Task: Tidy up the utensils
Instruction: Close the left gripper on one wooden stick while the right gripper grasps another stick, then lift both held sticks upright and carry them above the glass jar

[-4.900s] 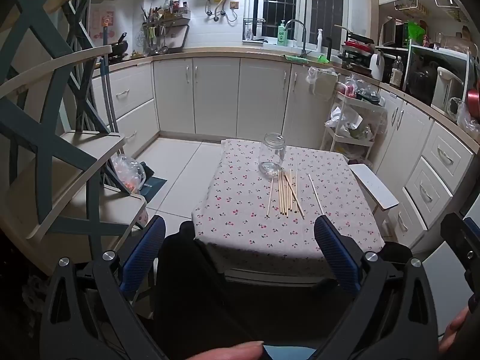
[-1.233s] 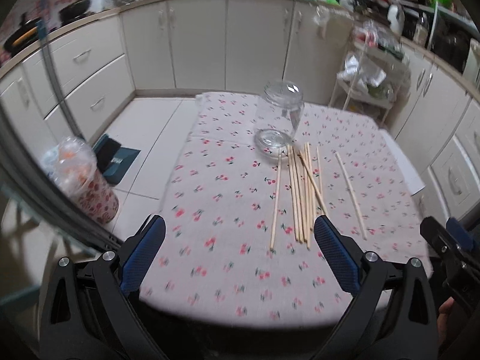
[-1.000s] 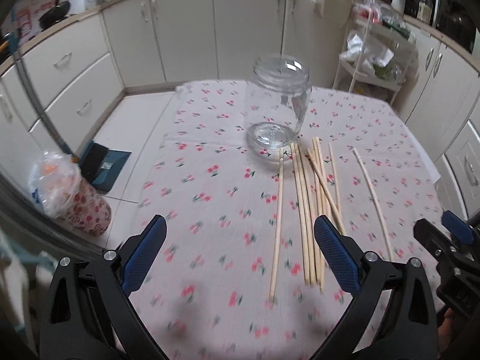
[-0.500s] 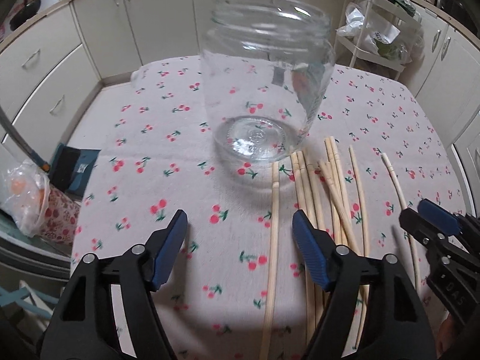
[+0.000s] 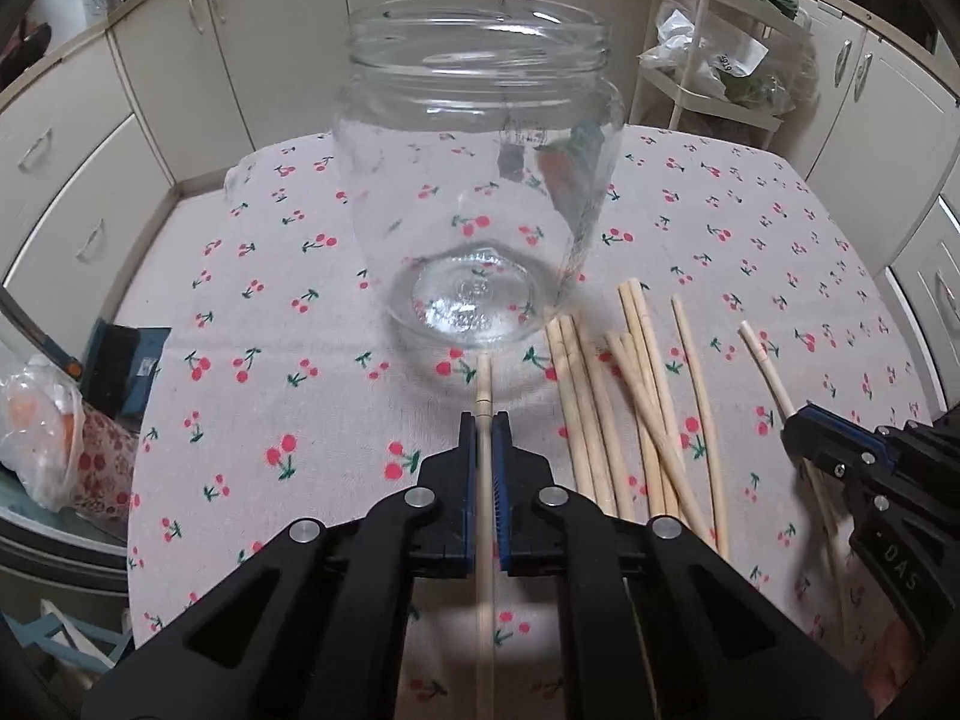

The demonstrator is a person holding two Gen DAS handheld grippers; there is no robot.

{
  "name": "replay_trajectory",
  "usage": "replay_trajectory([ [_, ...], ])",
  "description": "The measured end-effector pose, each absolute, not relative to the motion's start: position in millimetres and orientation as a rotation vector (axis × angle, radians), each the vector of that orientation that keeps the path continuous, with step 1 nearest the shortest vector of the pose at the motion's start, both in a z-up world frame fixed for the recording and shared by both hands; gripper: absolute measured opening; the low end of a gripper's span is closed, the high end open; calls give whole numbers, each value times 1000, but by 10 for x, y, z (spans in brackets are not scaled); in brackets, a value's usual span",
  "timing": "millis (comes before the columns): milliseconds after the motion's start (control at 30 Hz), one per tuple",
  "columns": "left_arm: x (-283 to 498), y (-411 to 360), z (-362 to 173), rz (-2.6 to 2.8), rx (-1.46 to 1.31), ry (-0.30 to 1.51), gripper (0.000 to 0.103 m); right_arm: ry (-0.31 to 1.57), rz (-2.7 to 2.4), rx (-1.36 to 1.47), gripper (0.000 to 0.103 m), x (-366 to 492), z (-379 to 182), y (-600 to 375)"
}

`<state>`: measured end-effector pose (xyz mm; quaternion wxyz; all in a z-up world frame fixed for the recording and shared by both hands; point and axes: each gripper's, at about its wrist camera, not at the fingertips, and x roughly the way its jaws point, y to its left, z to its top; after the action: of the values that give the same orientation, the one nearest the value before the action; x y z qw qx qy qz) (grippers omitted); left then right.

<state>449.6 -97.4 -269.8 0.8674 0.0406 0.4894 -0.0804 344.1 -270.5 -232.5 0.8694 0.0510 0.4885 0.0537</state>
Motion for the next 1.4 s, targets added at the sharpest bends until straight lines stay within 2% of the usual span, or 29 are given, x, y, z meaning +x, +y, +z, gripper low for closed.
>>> replay_trajectory([
  [67,4496,-955,-2684,-169,80,1029,5,1017,98,98,10,3472,-2318,-2702],
  [133,4497,-933,-2687,-162,79,1029,6,1005,87,103,36,3505,-2308,-2710],
  [200,4535,-924,-2689,-157,75,1031,6,999,88,94,36,3544,-2297,-2696],
  [267,4566,-929,-2704,-155,80,1032,6,1004,96,71,34,3592,-2318,-2661],
  [333,4578,-939,-2718,-151,86,1026,6,995,86,29,18,3610,-2348,-2624],
  [400,4567,-960,-2715,-150,106,1016,5,983,85,-3,7,3602,-2356,-2599],
  [433,4562,-958,-2715,-153,107,1013,5,984,91,10,6,3596,-2354,-2610],
  [567,4505,-933,-2632,-179,72,1012,5,968,123,100,6,3525,-2267,-2690],
  [733,4346,-704,-2289,-226,-26,957,5,842,202,283,6,3357,-1928,-2772],
  [1133,4290,-317,-1128,-280,-206,611,5,535,262,407,6,3395,-1135,-2598],
  [1400,4593,-316,-690,-287,-323,419,5,361,293,457,6,3763,-761,-2477],
])
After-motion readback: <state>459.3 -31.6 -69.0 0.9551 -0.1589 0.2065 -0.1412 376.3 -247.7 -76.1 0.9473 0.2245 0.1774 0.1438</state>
